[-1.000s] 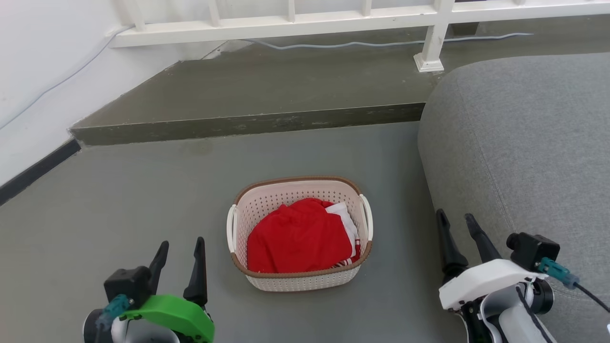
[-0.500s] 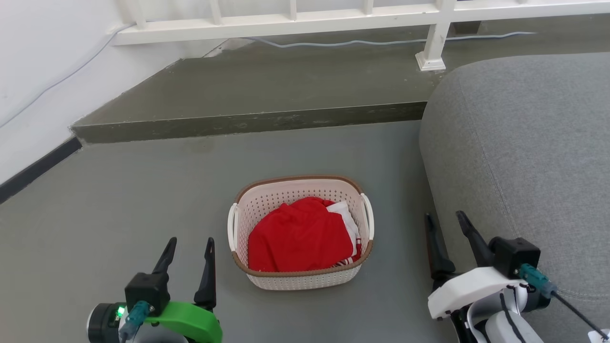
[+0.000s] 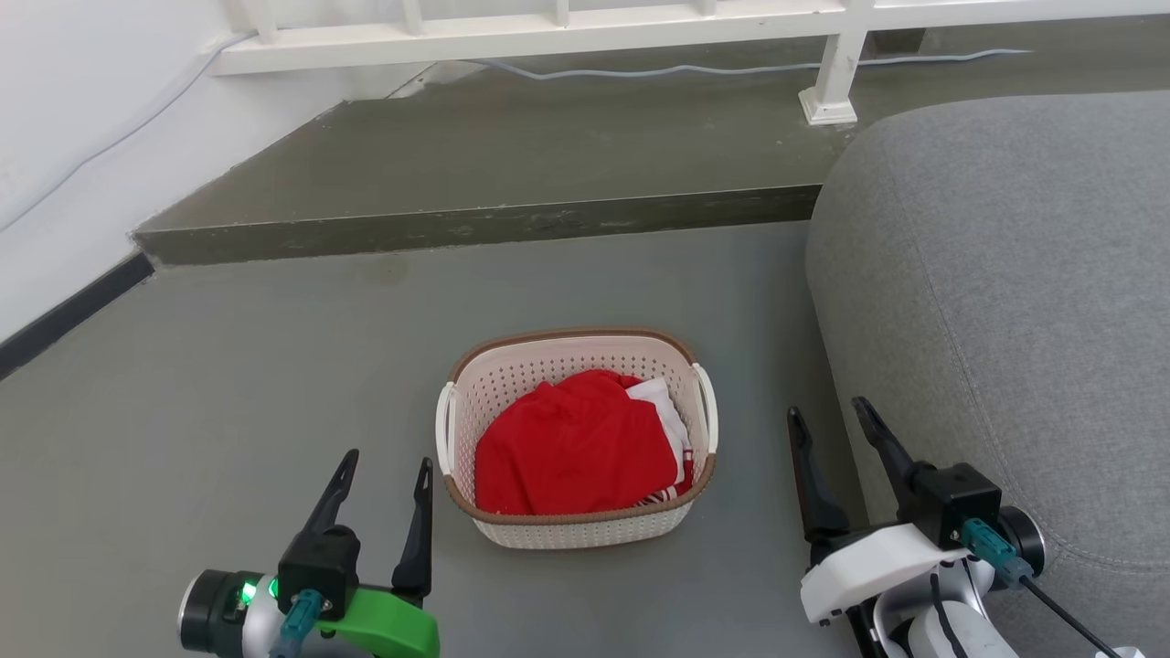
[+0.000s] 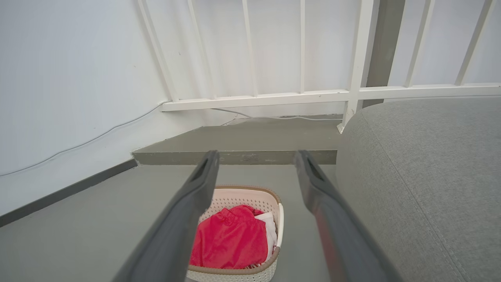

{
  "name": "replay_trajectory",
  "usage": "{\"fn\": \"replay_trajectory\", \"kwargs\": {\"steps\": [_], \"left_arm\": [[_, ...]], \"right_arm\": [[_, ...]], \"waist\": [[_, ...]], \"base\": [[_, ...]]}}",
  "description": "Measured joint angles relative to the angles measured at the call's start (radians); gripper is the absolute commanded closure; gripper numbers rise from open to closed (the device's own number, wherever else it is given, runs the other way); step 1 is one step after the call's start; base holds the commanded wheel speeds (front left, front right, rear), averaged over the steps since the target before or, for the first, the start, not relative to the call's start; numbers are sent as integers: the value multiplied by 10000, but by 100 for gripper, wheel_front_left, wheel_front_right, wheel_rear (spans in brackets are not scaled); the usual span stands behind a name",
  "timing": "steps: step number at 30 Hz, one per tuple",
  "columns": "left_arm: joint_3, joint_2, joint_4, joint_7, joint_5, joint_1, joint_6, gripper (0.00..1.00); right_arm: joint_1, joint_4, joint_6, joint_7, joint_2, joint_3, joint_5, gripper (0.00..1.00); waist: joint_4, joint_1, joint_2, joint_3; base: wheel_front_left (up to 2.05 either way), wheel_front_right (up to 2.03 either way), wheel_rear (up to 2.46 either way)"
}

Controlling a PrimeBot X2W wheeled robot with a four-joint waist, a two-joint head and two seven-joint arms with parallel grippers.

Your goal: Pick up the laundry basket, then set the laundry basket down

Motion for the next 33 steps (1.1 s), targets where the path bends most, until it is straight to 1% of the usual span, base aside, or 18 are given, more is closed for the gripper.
{"fn": "replay_trajectory", "kwargs": {"steps": [7, 13, 33], "left_arm": [[90, -23, 48, 0, -23, 1, -2, 0], [380, -109, 130, 0, -439, 57, -2, 0], [485, -174, 205, 0, -435, 159, -104, 0]], "right_arm": [[0, 0, -8, 0, 0, 29, 4, 0], [3, 8, -65, 0, 0, 25, 98, 0], [147, 36, -67, 0, 0, 86, 113, 0]], "waist": [[-5, 0, 0, 20], [-5, 0, 0, -2], [6, 0, 0, -90]], "base": [[0, 0, 0], [0, 0, 0], [0, 0, 0]]}}
